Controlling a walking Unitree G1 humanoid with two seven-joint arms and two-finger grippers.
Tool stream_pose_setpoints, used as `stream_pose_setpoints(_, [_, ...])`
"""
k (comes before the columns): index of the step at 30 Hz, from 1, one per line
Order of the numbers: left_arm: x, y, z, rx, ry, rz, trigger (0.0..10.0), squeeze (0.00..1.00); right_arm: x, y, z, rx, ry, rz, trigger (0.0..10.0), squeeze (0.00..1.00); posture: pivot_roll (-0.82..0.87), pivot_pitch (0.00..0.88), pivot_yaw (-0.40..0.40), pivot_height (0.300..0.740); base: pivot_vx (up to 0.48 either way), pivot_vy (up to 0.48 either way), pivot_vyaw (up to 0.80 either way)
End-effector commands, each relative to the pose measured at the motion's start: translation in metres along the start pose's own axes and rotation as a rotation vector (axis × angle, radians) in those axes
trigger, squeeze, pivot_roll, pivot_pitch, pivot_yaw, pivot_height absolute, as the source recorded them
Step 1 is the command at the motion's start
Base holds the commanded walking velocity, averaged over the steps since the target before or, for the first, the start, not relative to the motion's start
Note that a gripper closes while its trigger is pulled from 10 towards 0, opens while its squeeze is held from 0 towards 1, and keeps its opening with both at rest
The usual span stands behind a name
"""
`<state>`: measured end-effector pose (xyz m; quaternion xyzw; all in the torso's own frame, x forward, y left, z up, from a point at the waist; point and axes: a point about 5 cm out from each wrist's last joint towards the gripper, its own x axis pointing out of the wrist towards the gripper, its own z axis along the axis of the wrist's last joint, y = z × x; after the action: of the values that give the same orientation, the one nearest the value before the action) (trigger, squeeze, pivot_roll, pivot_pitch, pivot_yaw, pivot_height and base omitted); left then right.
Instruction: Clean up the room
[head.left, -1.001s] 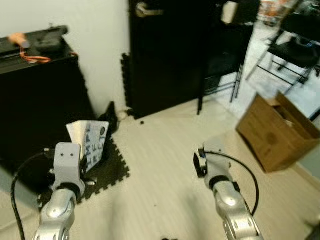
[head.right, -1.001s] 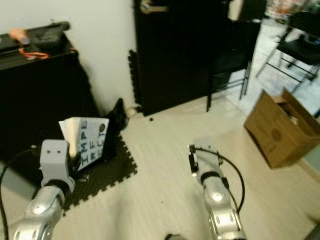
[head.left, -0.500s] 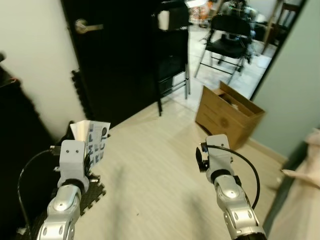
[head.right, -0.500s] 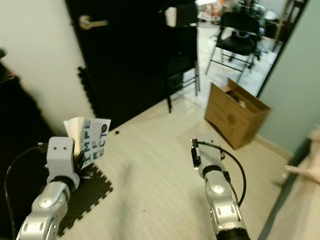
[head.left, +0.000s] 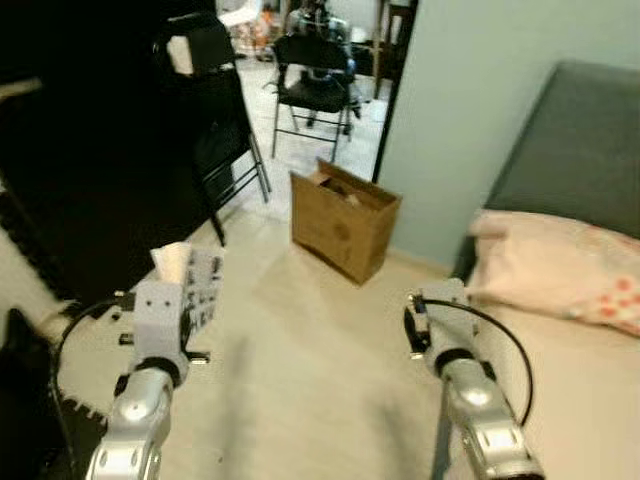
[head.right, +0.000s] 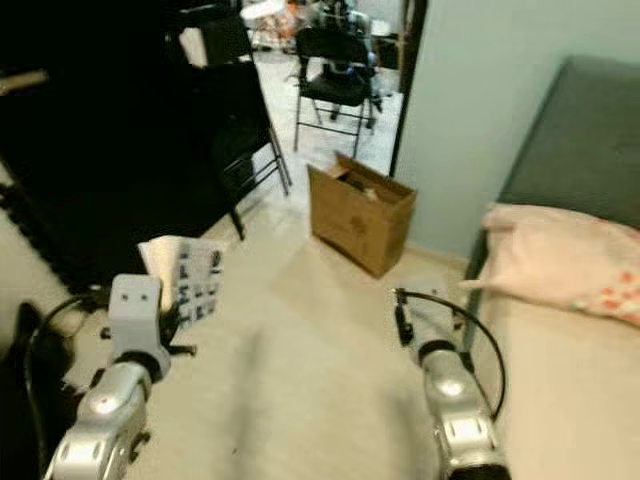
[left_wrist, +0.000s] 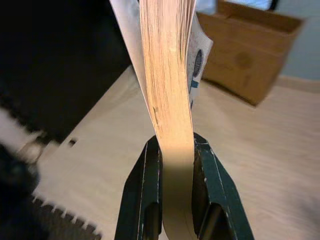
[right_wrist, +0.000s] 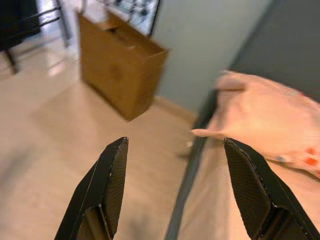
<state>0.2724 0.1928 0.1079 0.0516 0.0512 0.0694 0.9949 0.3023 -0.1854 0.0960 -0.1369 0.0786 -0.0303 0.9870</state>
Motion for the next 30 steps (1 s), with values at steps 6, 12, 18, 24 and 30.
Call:
stream_pose_setpoints(6, [0.0, -0.001, 0.005, 0.007, -0.033, -0.007, 10.0, 0.0, -0.004, 0.002, -0.007, 0.003, 0.034, 0.001, 10.0, 0.0, -0.05, 0.077, -0.018, 0.74, 0.0, 0.0, -0.8])
stream_pose_setpoints(12, [0.001, 0.0, 0.007, 0.009, -0.045, -0.009, 10.0, 0.0, -0.004, 0.003, -0.008, 0.005, 0.042, 0.0, 10.0, 0.0, -0.05, 0.079, -0.012, 0.74, 0.0, 0.0, -0.8])
stream_pose_setpoints(18, [0.002, 0.002, 0.009, 0.008, -0.055, -0.001, 10.0, 0.0, -0.004, 0.004, -0.008, 0.022, 0.052, 0.001, 10.0, 0.0, -0.05, 0.078, -0.014, 0.74, 0.0, 0.0, -0.8])
stream_pose_setpoints(24, [0.002, 0.003, 0.012, 0.007, -0.069, 0.005, 10.0, 0.0, -0.002, 0.008, -0.007, 0.039, 0.062, 0.031, 10.0, 0.0, -0.04, 0.09, -0.013, 0.74, 0.0, 0.0, -0.13])
stream_pose_setpoints(30, [0.0, -0.002, 0.013, 0.004, -0.082, -0.036, 10.0, 0.0, -0.001, 0.01, -0.005, 0.029, 0.056, 0.037, 10.0, 0.0, -0.04, 0.091, -0.014, 0.74, 0.0, 0.0, 0.0])
